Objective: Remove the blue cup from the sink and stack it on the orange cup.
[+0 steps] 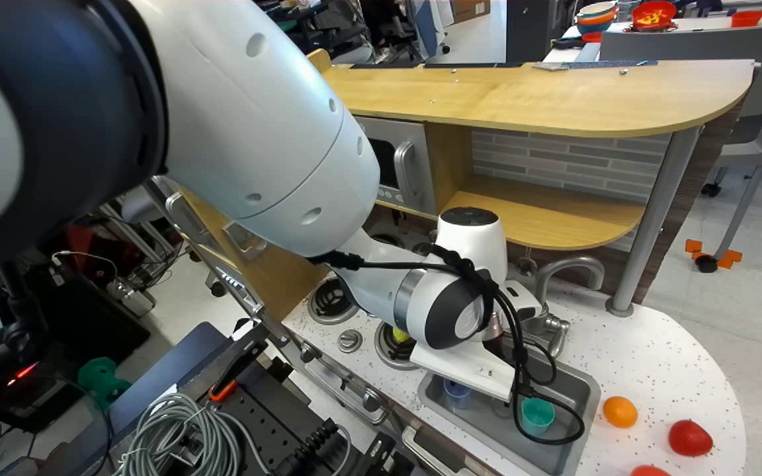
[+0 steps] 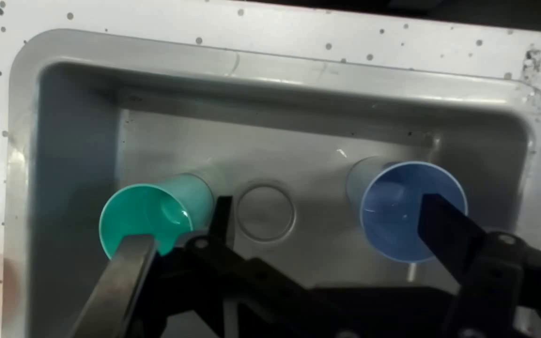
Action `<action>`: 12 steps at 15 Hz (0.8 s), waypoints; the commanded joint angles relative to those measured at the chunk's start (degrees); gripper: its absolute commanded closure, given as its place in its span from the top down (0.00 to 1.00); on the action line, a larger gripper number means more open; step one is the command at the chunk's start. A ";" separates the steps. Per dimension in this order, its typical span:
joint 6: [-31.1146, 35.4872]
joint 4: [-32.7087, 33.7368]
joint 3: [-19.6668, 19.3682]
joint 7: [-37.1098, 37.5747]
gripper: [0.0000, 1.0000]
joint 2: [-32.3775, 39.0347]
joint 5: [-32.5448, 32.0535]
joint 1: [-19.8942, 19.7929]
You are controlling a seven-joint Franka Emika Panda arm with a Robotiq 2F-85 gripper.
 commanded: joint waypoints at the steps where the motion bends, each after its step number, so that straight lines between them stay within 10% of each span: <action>1: 1.23 3.25 -0.49 1.62 1.00 3.10 -1.54 0.70; 3: 1.32 3.76 -0.55 1.68 1.00 3.98 -1.74 1.04; 12: 1.80 4.80 -0.63 1.77 0.18 5.63 -2.26 2.51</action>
